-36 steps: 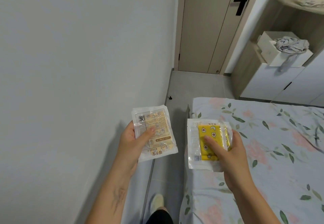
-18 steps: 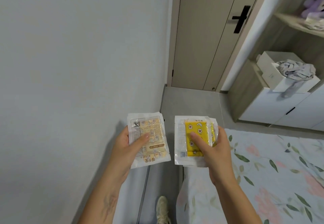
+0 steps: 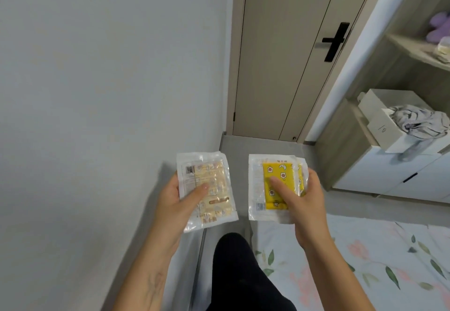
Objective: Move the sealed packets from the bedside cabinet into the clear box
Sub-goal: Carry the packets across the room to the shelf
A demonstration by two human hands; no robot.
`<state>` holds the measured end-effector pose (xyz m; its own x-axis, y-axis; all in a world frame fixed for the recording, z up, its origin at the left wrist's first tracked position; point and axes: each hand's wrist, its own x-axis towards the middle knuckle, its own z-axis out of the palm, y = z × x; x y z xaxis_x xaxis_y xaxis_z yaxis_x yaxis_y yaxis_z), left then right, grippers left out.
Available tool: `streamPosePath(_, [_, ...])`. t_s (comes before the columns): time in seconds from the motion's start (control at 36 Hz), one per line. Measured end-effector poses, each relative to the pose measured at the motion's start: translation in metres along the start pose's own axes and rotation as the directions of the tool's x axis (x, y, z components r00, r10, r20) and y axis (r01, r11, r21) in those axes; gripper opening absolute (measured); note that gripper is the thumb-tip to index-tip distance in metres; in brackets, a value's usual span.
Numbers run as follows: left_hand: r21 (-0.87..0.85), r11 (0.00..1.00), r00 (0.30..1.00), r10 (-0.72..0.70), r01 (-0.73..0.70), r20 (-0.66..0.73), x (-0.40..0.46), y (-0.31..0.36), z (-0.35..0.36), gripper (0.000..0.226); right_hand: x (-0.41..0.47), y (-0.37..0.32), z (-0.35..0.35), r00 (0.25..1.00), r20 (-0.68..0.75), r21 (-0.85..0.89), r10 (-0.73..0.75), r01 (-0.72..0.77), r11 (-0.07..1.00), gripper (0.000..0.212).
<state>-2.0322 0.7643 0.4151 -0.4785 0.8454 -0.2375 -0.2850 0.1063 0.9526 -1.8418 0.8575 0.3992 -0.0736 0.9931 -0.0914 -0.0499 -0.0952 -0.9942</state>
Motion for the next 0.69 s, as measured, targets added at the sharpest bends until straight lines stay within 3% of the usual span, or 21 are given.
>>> streamPosePath(0.31, [0.016, 1.0, 1.0, 0.009, -0.008, -0.028, 0.15, 0.02, 0.051, 0.027, 0.169, -0.005, 0.025, 1.0, -0.02, 0.039, -0.024, 0.024, 0.999, 0.037])
streamPosePath(0.69, [0.143, 0.989, 0.988, -0.057, 0.037, 0.142, 0.4, 0.068, 0.23, 0.025, 0.421, -0.04, -0.025, 0.982, -0.191, 0.057, 0.006, 0.004, 0.998, 0.048])
